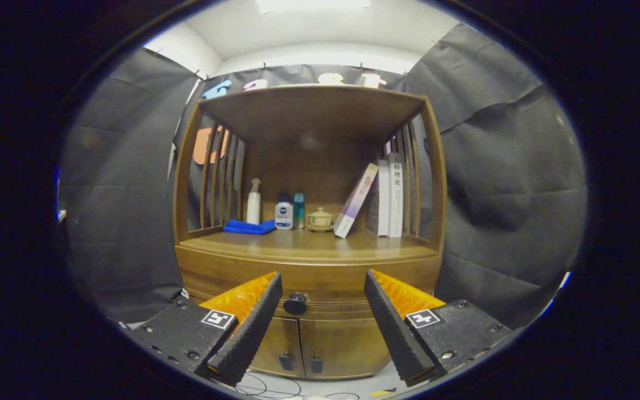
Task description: Pull open the drawer, take out the items inside it, and place them on the countertop above the cabinet.
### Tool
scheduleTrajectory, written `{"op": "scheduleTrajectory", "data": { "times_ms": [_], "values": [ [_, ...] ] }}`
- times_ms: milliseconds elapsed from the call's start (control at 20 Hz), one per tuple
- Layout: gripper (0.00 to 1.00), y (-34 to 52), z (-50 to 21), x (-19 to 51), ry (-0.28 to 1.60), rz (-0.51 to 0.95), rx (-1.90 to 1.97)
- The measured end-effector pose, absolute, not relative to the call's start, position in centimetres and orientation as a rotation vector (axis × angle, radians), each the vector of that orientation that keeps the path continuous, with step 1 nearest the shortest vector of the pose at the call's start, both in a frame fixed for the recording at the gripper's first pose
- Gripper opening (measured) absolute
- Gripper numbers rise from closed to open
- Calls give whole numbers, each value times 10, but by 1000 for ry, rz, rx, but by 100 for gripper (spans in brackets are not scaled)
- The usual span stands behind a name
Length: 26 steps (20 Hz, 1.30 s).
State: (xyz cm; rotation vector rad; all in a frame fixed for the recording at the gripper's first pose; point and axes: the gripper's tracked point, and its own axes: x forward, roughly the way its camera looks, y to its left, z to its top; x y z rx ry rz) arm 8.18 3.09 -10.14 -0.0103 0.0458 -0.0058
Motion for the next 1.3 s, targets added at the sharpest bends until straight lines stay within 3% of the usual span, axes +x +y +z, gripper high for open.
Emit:
{"op": "scheduleTrajectory", "data": {
  "times_ms": [650, 850, 1000, 1300],
  "values": [
    [97, 53, -205, 192, 189, 2, -33],
    [84, 60, -212, 203, 214, 17, -25],
    [59, 62, -211, 207, 194, 14, -7],
    [46, 60, -213, 207, 207, -48, 12]
  ]
}}
